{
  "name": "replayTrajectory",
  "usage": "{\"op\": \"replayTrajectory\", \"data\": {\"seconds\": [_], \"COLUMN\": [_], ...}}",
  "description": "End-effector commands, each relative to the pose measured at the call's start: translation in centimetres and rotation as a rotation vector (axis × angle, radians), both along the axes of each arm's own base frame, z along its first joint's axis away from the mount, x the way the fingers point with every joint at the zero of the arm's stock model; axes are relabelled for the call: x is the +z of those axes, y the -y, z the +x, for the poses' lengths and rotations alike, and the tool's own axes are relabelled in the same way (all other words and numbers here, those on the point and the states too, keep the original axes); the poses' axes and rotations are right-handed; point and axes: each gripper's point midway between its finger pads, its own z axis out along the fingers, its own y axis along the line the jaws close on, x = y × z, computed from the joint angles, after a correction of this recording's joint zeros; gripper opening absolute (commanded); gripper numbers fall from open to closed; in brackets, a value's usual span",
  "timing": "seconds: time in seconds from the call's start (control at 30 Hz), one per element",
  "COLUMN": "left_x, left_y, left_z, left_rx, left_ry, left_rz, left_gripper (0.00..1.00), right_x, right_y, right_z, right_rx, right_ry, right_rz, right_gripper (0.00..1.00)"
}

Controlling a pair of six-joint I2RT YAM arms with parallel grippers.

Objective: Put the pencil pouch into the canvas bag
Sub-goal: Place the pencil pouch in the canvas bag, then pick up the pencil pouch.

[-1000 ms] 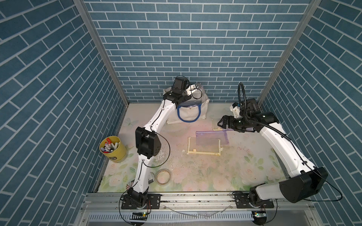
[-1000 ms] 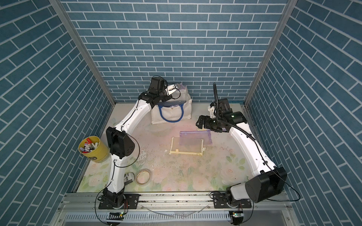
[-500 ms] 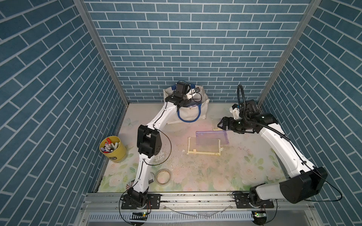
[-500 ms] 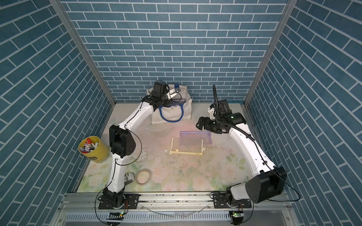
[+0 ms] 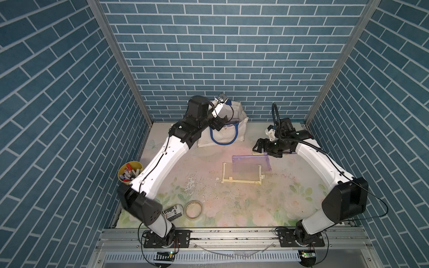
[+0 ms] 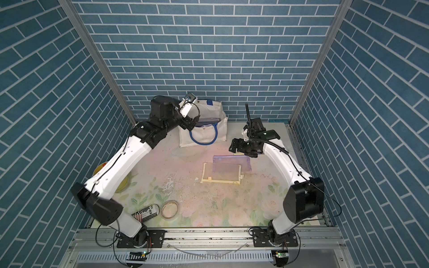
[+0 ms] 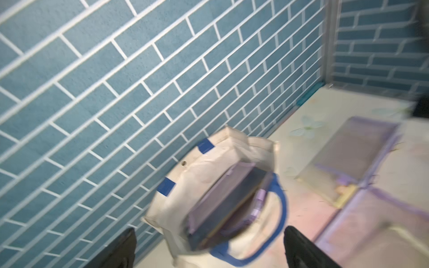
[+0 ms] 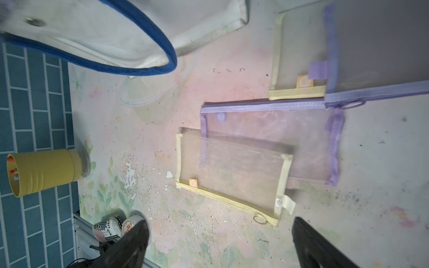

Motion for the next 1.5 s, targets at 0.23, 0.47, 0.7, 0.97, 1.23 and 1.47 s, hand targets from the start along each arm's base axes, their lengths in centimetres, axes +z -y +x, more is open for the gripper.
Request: {"op": "replayTrajectory", "data": {"seconds": [0.23, 0.47, 0.7, 0.97, 1.23, 1.47], "left_x": [-19.6, -27.2, -30.7, -35.0, -37.5, -38.2], "left_y": [-1.5, -0.3, 1.5, 4.7, 5.9, 6.3], "left_z": [-13.9, -15.8, -15.1, -14.9, -14.0, -13.1], "left_rx": [0.181, 0.242, 0.271, 0.29, 0.326, 0.34], "left_ry": [-0.821, -1.036, -1.086, -1.182, -1.225, -1.213], "left_rz": [-0.529, -0.6, -0.631, -0.7, -0.755, -0.811], "left_gripper": [0.99, 0.99, 0.99, 0.99, 0.93, 0.89], "right_x": [-6.2, -8.4, -10.7, -12.9, -14.7, -14.0], "right_y": [-3.5, -3.6, -4.2, -4.2, -3.7, -4.5], "right_z": [3.0, 4.6, 5.9, 4.5, 1.4, -2.1], "right_rx": [0.116, 0.131, 0.155, 0.183, 0.185, 0.198], "right_ry": [-0.143, -0.139, -0.16, -0.214, -0.259, -0.261], "right_rz": [0.061, 0.018, 0.014, 0.021, 0.036, 0.099], "right_gripper": [0.84, 0.78, 0.75, 0.72, 0.66, 0.52]}}
